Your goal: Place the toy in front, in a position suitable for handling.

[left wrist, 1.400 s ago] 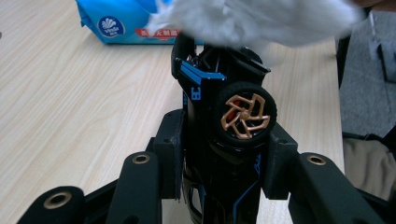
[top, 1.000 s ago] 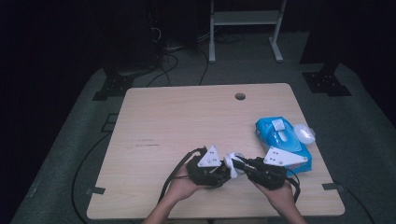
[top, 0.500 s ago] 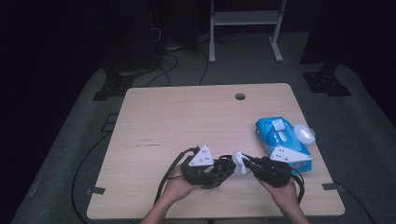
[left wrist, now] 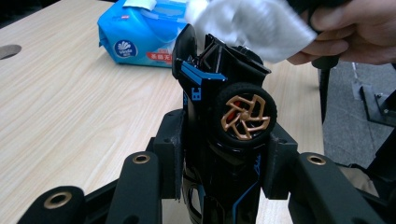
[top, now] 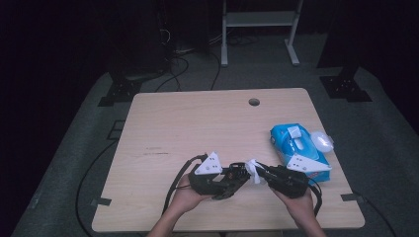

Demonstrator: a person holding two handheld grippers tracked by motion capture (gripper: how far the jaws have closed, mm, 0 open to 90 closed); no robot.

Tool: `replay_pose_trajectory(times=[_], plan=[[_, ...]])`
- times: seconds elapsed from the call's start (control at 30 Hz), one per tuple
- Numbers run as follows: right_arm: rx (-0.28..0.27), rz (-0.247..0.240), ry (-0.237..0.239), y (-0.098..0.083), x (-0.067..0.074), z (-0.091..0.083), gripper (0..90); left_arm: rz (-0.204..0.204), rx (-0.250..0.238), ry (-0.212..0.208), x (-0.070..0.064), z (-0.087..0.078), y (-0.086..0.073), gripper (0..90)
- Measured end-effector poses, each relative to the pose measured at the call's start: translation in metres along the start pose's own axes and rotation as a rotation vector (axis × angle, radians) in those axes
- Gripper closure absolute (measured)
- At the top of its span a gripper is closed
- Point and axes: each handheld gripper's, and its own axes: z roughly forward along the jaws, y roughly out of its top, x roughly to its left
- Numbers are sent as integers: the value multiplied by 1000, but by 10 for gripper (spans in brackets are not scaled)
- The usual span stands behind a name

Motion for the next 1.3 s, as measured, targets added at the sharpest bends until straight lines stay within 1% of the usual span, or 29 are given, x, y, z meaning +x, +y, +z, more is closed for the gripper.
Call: replay_pose_trajectory(times=[0.03, 0.07, 0.1, 0.13, 0.17, 0.23, 0.3, 0.37, 0.4, 0.47, 0.5, 0.53, 0.57, 0.63, 0.7, 0.73, 0.8, 0.83, 0.87, 0.93, 0.97, 1.0, 1.03, 1.07, 1.13, 1.17, 1.2, 1.23, 1.3], plan=[[-2, -6, -2, 0, 1, 1, 823, 2, 4, 7, 0, -1, 0, 584], [6, 0, -4, -2, 0, 1, 823, 0, 6, 8, 1, -2, -1, 584], [26, -5, -18, -5, -2, 1, 823, -8, 1, 6, 2, -3, -2, 584], [26, -5, -18, -5, -2, 1, 823, -8, 1, 6, 2, -3, -2, 584], [56, 8, -30, -9, -5, 2, 823, -12, 0, 5, 3, -4, -3, 583], [30, 11, -18, -6, -3, 1, 822, -5, 9, 4, 3, -4, -3, 583], [-2, -9, 5, 1, 2, 1, 822, -5, 2, -6, 2, -3, -2, 584], [-11, -30, 9, 2, 6, 3, 822, -3, 5, -2, 2, -3, -1, 583], [-14, -22, 11, 1, 5, 4, 822, 0, 10, 3, 2, -3, -2, 583], [22, -11, -9, -6, 0, 5, 822, -4, 14, 6, 3, -4, -3, 584], [54, -8, -26, -10, -3, 6, 822, -20, 5, 0, 5, -6, -6, 584], [68, -3, -30, -13, -4, 7, 822, -20, 5, 0, 5, -6, -6, 584], [69, -4, -29, -14, -4, 6, 822, 6, 37, 20, 4, -6, -6, 584], [45, -21, -21, -8, 0, 6, 821, 23, 74, 19, 3, -3, -5, 584], [22, -40, -5, -2, 5, 6, 822, 40, 93, 14, 1, 1, -4, 583], [24, -48, 1, 0, 6, 7, 821, 36, 94, 10, 0, 2, -4, 584], [34, -53, 5, -1, 7, 9, 821, 36, 91, 7, 1, 3, -4, 584], [45, -38, 0, -11, 4, 11, 820, 45, 122, 12, 2, 6, -6, 583], [62, -17, 4, -16, 0, 12, 820, 41, 122, 15, 2, 8, -8, 583], [125, -29, -34, -23, -4, 12, 820, 20, 110, 3, 5, 7, -9, 582], [134, -17, -41, -25, -7, 11, 820, 20, 110, 3, 5, 7, -9, 582], [134, -17, -41, -25, -7, 11, 820, 14, 107, -1, 7, 6, -9, 582], [101, -4, -36, -22, -6, 8, 820, 1, 112, -4, 10, 8, -8, 583], [84, -13, -31, -17, -3, 8, 820, -2, 120, -7, 11, 9, -7, 583], [49, -36, -14, -9, 4, 9, 820, 7, 130, -9, 10, 14, -3, 583], [48, -48, -9, -6, 7, 10, 820, 20, 141, -13, 9, 16, -1, 583], [48, -48, -9, -6, 7, 10, 820, 20, 141, -13, 9, 16, -1, 583], [42, -55, -4, -5, 10, 12, 820, 43, 162, -12, 7, 20, 3, 583], [40, -65, -13, -5, 9, 11, 820, 43, 164, -15, 7, 22, 5, 583]])
